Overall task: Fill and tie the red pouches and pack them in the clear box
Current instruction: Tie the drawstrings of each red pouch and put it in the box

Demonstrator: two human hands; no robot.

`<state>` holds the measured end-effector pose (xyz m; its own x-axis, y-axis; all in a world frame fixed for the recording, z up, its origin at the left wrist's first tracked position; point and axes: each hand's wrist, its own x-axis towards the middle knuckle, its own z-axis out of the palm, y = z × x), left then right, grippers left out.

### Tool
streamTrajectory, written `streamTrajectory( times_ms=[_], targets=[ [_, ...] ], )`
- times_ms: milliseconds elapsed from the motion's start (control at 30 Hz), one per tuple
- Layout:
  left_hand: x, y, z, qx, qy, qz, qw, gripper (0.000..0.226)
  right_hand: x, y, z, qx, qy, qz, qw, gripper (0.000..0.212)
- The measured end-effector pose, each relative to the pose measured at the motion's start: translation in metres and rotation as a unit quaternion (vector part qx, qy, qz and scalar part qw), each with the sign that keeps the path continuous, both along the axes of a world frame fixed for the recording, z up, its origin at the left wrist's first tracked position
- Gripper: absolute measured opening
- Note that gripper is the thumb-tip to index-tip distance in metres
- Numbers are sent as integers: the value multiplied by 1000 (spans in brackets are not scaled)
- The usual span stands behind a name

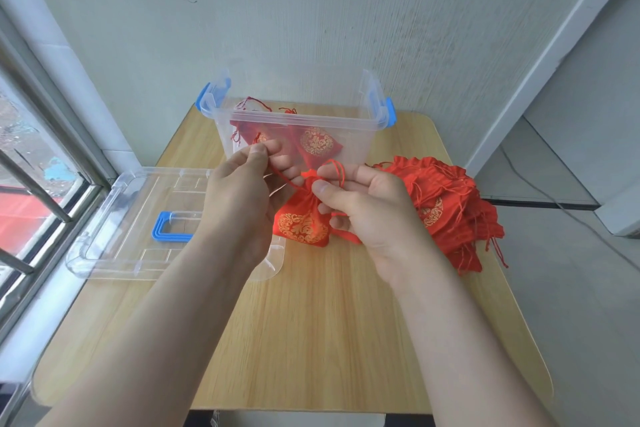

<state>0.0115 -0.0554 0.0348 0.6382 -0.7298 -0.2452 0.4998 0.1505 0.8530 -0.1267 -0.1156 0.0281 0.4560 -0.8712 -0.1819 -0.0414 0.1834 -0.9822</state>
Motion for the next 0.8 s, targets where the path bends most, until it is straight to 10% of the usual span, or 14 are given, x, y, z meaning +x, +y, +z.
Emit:
streamTrajectory(
  times_ms=[500,800],
  targets=[
    [-1,0,5,-91,5,-33,995,23,-3,-1,3,-165,-35,26,985,32],
    [2,-1,-13,101,-72,-139,982,23,-13,-4,4,14,98,4,995,15]
  ],
)
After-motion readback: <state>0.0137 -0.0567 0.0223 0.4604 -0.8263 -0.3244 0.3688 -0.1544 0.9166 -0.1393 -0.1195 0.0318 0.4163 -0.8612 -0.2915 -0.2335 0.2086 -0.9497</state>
